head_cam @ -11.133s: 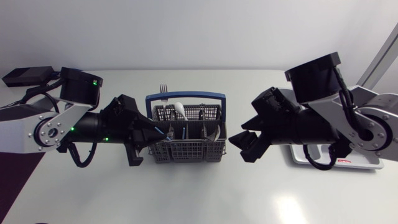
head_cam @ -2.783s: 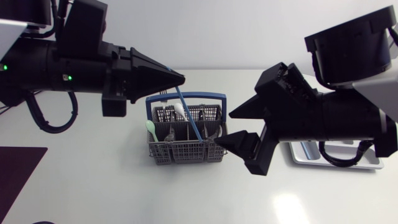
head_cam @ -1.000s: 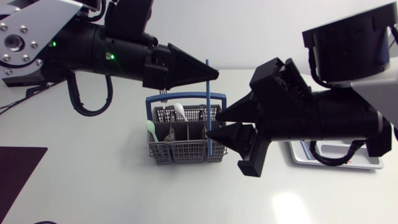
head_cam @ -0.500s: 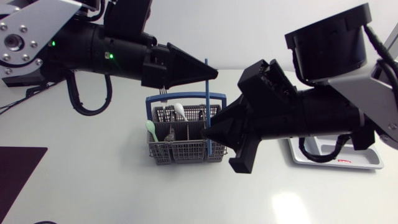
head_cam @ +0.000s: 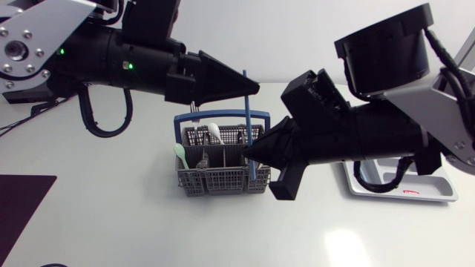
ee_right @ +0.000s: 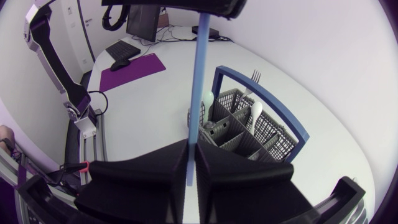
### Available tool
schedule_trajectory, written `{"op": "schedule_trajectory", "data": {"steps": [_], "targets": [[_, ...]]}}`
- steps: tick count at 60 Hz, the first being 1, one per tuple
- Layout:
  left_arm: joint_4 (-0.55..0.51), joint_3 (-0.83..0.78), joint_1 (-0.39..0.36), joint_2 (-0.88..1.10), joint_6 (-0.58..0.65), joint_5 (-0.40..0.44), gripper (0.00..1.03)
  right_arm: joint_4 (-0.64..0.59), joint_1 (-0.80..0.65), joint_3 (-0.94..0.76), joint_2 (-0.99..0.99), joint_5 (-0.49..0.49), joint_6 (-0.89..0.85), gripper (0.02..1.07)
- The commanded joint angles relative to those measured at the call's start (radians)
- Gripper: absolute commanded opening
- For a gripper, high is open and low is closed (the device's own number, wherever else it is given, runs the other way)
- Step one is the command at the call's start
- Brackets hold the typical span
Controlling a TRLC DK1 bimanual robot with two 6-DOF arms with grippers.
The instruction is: Sort the cutlery from the basket into the organizer compartments.
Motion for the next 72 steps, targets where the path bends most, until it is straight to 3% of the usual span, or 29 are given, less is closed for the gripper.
{"op": "schedule_trajectory", "data": {"steps": [1, 2, 3, 7, 11, 30, 43, 59, 72], "targets": [[0.049, 0.03, 0.031, 0.01, -0.06, -0.009, 0.36, -0.031, 0.013, 0.014, -0.005, -0.02, -0.031, 0.08], [0.049, 0.038, 0.04, 0.011, -0.064, -0.009, 0.46, -0.036, 0.013, 0.014, -0.011, -0.02, -0.031, 0.08], [0.049, 0.04, 0.04, 0.011, -0.064, -0.009, 0.47, -0.037, 0.013, 0.013, -0.014, -0.02, -0.031, 0.08], [0.049, 0.069, 0.081, 0.016, -0.083, -0.01, 0.81, -0.06, 0.01, 0.008, -0.031, -0.015, -0.031, 0.08], [0.063, 0.087, 0.115, 0.016, -0.103, -0.013, 0.98, -0.079, 0.001, -0.004, -0.046, -0.014, -0.035, 0.08], [0.085, 0.099, 0.272, -0.024, -0.109, -0.041, 0.98, -0.186, -0.142, -0.042, -0.186, -0.021, -0.075, 0.08], [-0.187, 0.067, 0.256, -0.068, 0.164, -0.256, 0.98, -0.212, -0.395, -0.073, -0.212, -0.067, -0.111, 0.08], [-0.27, -0.066, 0.408, -0.079, 0.276, -0.283, 0.93, -0.2, -0.766, -0.072, -0.015, -0.083, -0.17, 0.08], [-0.276, -0.152, 0.433, -0.065, 0.295, -0.285, 0.91, -0.126, -0.893, -0.042, 0.189, 0.0, -0.14, 0.08]]}}
